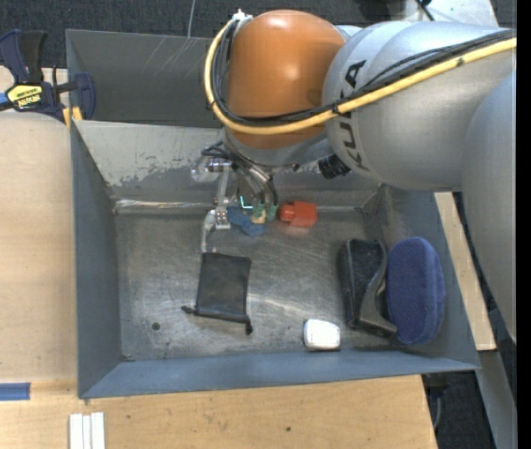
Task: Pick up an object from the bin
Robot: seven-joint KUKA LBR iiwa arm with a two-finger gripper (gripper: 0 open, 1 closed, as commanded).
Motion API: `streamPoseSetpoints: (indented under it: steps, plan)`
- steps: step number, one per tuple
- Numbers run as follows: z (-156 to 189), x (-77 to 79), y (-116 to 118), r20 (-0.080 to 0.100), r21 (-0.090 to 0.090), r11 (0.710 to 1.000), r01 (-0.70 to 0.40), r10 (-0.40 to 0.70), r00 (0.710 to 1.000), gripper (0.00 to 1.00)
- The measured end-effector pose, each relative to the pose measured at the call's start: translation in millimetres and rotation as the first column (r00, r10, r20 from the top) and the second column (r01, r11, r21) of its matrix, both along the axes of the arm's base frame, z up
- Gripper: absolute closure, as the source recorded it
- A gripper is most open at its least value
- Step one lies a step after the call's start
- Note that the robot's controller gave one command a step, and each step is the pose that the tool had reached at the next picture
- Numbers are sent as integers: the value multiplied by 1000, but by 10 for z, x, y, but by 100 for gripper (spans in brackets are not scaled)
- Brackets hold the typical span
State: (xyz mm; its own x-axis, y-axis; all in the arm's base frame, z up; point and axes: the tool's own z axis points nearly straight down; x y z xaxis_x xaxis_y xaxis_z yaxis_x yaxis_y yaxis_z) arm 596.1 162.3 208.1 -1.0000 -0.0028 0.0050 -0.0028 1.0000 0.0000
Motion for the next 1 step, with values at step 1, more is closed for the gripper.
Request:
streamPoseSetpoints:
  steps: [1]
  plan:
    - [-1143,315,-1064,2,-4,997,78,-78,997,0]
